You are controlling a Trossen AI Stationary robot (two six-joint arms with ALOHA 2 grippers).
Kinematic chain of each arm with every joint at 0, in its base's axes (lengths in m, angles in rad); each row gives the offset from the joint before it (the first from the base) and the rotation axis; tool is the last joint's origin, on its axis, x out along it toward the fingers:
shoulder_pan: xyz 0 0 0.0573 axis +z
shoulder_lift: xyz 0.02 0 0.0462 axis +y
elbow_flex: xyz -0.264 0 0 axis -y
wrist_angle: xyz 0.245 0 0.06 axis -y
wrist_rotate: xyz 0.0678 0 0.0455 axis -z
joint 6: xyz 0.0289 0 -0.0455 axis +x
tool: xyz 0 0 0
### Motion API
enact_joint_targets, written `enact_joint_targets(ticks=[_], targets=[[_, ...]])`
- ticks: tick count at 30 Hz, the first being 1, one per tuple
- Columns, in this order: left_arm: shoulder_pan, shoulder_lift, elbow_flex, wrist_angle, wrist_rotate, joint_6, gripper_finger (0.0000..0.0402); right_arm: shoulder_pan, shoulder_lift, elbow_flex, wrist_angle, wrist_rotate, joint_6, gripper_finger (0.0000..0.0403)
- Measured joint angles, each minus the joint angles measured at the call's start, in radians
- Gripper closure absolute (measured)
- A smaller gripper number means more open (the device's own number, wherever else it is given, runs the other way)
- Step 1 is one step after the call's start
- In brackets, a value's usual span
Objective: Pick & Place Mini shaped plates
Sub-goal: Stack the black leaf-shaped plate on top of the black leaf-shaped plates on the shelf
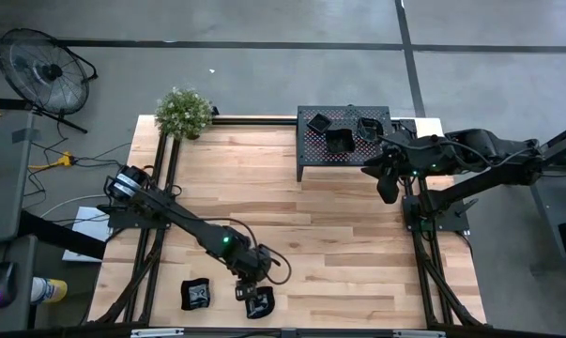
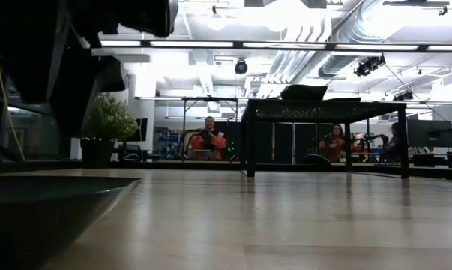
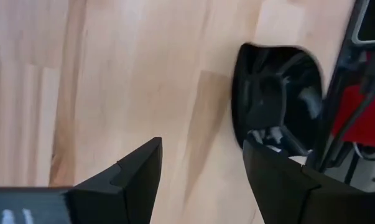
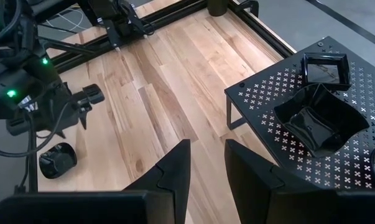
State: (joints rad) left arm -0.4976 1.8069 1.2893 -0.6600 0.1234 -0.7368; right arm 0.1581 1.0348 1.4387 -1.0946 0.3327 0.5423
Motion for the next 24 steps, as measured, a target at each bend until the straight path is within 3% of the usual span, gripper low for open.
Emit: enact_joint_targets(ticks=[24], targets=[[0.000,0.094,-0.002,0.147,0.051,0.037,0.0181,0.000,0.000,0.000,-0.008,-0.029,0.019,0.0308]])
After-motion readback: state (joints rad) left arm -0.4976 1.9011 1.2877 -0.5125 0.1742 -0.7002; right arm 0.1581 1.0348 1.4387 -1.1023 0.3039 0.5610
